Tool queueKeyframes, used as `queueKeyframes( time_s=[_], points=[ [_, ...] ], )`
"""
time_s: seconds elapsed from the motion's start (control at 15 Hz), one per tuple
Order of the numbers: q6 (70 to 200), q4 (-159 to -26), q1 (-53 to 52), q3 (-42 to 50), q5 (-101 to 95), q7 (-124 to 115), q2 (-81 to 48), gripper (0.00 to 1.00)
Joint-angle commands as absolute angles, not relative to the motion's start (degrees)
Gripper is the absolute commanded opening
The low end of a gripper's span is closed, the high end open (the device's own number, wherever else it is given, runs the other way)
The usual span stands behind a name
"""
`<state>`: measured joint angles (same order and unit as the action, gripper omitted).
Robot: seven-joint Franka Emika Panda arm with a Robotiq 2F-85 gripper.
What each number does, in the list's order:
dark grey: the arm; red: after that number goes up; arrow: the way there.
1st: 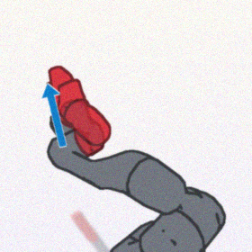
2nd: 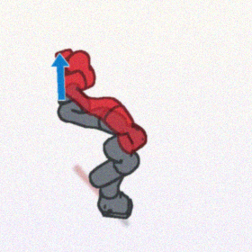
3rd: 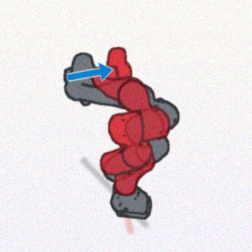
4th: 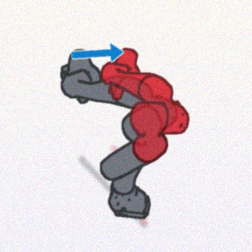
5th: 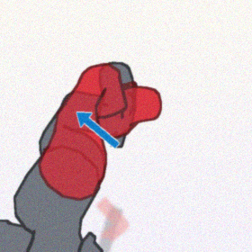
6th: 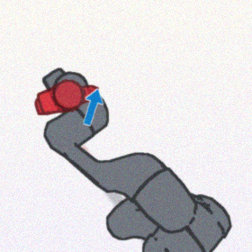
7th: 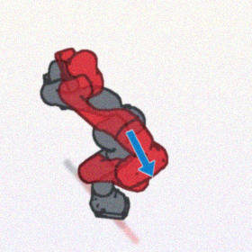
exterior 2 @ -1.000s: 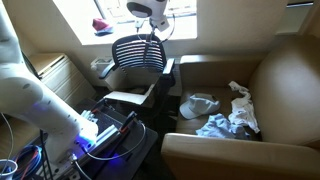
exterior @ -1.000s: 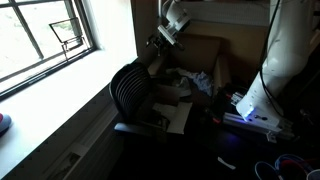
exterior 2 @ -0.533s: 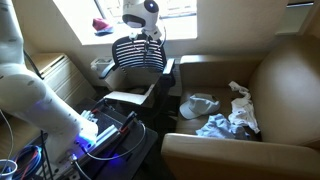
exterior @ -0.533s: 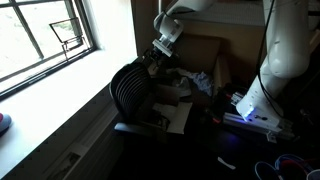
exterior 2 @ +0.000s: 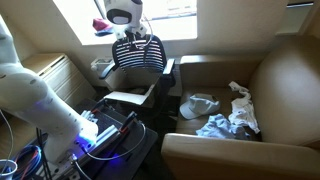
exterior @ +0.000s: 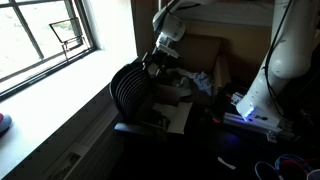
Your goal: Take the belt from the couch, hang it on the chair, then put it back on the couch
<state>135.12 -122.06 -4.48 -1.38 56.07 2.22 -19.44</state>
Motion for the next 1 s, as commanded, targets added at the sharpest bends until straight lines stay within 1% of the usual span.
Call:
queueKeyframes(
  time_s=[0.0, 0.13, 0.27, 0.53, 0.73, 0.93],
  points=[
    [135.2, -123.0, -3.9, -2.4, 54.1, 2.0, -18.9, 1.0],
    [135.3, -123.9, -4.1, -2.5, 53.2, 2.4, -18.6, 1.0],
    [140.7, -123.9, -5.3, -3.4, 52.0, 9.3, -19.5, 1.0],
    [146.6, -121.1, -7.3, -5.7, 44.1, 11.6, -24.1, 1.0],
    [150.2, -117.7, -8.5, -7.5, 35.6, 11.4, -28.4, 1.0],
    [150.8, -112.1, -9.1, -6.9, 22.4, 8.9, -31.9, 1.0]
  ],
)
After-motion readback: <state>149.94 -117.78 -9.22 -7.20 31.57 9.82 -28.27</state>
